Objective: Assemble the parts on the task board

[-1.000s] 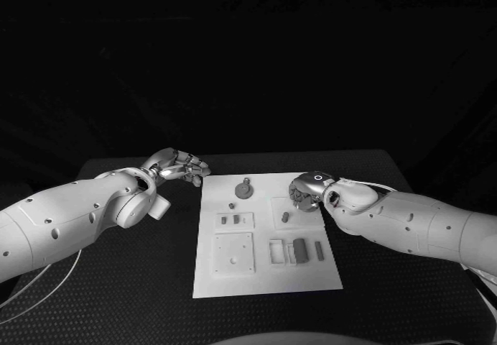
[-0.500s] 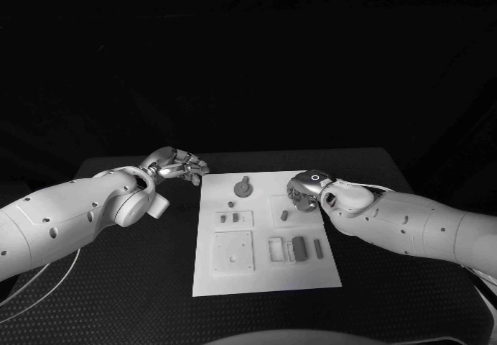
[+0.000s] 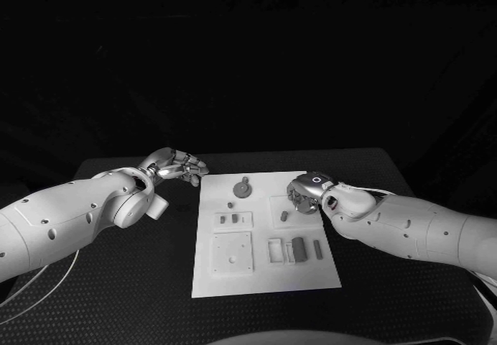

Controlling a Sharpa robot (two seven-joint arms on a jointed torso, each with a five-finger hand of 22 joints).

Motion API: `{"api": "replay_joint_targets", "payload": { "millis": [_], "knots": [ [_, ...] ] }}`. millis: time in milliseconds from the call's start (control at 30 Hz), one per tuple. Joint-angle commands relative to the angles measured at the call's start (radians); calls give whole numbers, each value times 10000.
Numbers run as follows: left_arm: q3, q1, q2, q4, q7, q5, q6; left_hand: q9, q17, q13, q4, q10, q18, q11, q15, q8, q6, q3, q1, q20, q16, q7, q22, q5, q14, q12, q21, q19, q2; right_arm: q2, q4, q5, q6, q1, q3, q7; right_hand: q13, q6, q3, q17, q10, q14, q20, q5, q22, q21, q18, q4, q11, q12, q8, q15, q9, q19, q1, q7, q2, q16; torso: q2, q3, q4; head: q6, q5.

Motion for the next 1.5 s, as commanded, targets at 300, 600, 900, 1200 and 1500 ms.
{"api": "replay_joint_targets", "payload": {
  "millis": [300,600,900,1200,1500],
  "knots": [
    [9,6,36,-44,50,40,116,-20,30,-14,-16,-16,93,49,38,54,7,-19,-1,33,-71,75,-11,8,3,-44,-54,12,71,34,-5,246,529,56,-53,42,44,85,58,3,133,57,2,27,223,47,132,5,-39,40,41,-122,84,62,-146,9,0,51,9,-1,3,25,11],
    [8,6,47,-51,62,40,191,-32,82,-28,4,-28,89,56,42,52,-7,-54,-53,37,-113,72,-14,8,5,-46,-76,16,33,-8,94,602,980,294,143,32,56,89,63,1,142,60,2,26,223,49,132,12,-41,38,43,-124,95,65,-163,8,5,58,3,-2,7,71,2],
    [8,7,52,-79,72,41,117,-72,162,-70,0,-128,94,94,40,-8,-135,-60,-49,35,-169,56,-16,8,18,-73,-104,30,6,-94,313,907,958,461,255,129,65,88,64,-2,146,55,5,25,222,48,132,17,-41,34,42,-123,106,61,-187,8,13,60,11,6,-10,64,25],
    [8,7,53,-144,78,57,116,-79,233,-108,11,-215,93,129,42,5,-137,-65,-54,36,-225,74,-16,8,25,-74,-132,38,-1,-579,1022,1158,989,806,371,98,81,95,67,-4,161,60,2,24,223,52,132,14,-47,34,47,-127,123,68,-205,4,14,69,4,7,29,79,52],
    [8,7,45,-213,141,145,0,-82,256,-116,16,-226,92,133,42,7,-140,-70,-60,37,-242,83,-16,8,29,-68,-139,42,-7,-926,2380,1444,-115,873,506,590,122,123,82,-3,203,99,-24,25,228,84,132,6,-69,37,63,-153,168,124,-214,-11,-19,107,-2,-11,-31,119,183]
  ]
}}
